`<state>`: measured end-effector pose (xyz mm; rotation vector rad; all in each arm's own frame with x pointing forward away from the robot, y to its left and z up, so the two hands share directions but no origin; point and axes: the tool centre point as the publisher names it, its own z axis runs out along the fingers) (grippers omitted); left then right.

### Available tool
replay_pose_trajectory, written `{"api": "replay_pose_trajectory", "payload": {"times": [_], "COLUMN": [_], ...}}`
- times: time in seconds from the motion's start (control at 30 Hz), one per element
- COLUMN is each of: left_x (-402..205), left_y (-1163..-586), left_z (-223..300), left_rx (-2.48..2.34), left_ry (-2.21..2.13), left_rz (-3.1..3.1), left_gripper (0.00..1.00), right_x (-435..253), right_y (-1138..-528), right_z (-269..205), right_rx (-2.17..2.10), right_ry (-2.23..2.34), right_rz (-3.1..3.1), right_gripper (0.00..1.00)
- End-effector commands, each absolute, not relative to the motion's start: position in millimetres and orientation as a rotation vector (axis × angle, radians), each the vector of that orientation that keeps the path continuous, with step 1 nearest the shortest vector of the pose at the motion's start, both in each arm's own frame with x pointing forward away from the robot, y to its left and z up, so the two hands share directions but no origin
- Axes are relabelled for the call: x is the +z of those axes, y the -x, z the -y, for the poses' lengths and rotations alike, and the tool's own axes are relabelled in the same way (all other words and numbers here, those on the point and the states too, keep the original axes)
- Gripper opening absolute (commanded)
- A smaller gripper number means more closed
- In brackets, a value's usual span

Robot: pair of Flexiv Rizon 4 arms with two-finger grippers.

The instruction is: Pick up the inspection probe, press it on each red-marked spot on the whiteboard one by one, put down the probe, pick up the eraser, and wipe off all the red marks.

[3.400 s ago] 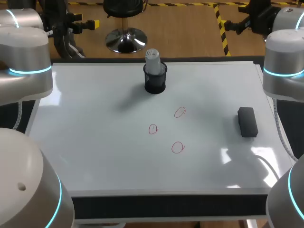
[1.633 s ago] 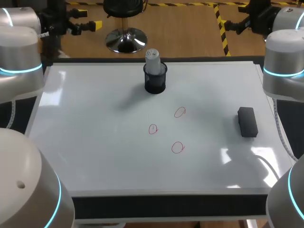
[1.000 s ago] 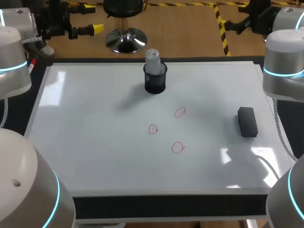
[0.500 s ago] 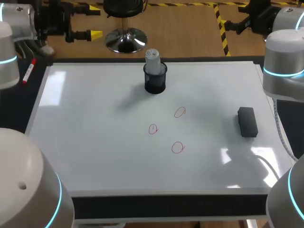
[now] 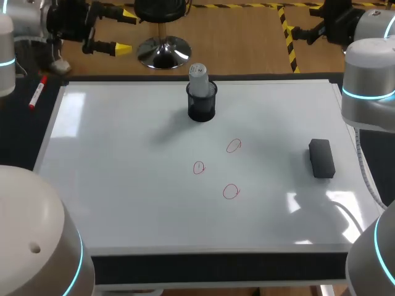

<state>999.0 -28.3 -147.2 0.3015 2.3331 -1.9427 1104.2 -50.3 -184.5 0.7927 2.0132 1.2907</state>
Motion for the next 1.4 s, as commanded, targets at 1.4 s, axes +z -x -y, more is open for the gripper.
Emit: {"api": "replay_pose_trajectory", "payload": {"times": [1.4], "left_x": [-231.8], "left_y": [-1020.7], "left_z": [105.9], "left_rx": [-1.825], "left_ry": [-0.611], "left_rz": [-2.363], "left_gripper": [1.00], "right_x": [-184.5], "right_y": [-1104.2], "right_z": [50.3], "right_rx": [1.291], "right_ry": [-0.793], "right_rz": [-2.013], "right_gripper": [1.00]}}
